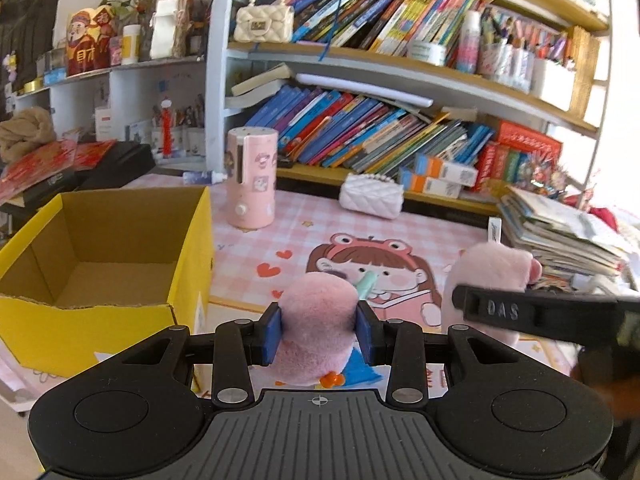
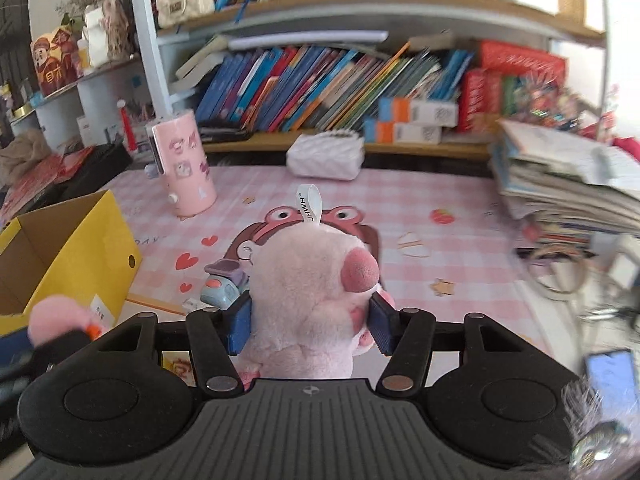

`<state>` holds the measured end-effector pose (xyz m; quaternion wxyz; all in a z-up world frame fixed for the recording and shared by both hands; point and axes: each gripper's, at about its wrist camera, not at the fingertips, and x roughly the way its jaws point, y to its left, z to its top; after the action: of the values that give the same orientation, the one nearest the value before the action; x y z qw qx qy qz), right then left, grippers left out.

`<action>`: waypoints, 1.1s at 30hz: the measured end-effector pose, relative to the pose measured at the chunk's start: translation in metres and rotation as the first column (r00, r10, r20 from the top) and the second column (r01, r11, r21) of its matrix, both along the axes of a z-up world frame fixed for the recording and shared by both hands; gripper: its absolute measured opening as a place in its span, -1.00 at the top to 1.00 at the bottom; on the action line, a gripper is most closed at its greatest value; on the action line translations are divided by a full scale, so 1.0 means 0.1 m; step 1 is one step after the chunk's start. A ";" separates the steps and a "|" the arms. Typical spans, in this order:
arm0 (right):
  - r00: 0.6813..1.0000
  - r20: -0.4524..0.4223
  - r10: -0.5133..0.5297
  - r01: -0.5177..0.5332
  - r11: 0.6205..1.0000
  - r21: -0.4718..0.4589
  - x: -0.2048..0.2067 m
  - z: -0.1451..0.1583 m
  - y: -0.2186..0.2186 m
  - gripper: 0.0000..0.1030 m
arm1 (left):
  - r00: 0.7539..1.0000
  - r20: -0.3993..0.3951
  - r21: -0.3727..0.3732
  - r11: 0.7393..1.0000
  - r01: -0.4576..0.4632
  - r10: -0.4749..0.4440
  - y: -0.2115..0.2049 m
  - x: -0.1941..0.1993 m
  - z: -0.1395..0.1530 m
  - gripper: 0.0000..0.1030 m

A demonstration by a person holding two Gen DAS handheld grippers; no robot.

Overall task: Organize objects
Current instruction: 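Close the left tool on the pink chick while the right tool grasps the pink pig, then lift both plush toys and carry them toward the yellow box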

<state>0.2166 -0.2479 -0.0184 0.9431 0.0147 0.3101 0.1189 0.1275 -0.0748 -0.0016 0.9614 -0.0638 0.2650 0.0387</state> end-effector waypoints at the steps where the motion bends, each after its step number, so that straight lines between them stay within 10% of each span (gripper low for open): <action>1: 1.000 0.005 -0.011 0.011 1.000 -0.004 -0.09 0.01 0.00 -0.08 | 1.000 0.007 -0.004 1.000 0.012 -0.012 0.01 -0.04 0.01 0.29; 14: 0.999 -0.018 -0.040 0.039 0.998 -0.043 -1.02 0.04 0.55 -0.09 | 0.999 0.014 -0.039 0.998 0.048 -0.047 0.63 -0.74 0.03 0.29; 33: 0.976 -0.131 0.173 -0.175 0.985 0.000 -2.22 -0.23 2.02 -0.09 | 0.995 -0.020 -0.012 0.995 -0.102 0.101 1.89 -1.97 0.03 0.29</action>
<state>-0.0055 -0.0455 -0.0409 0.9068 -0.0104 0.3720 0.1980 -0.0697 0.1139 0.0009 0.9551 -0.0832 0.2710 0.0864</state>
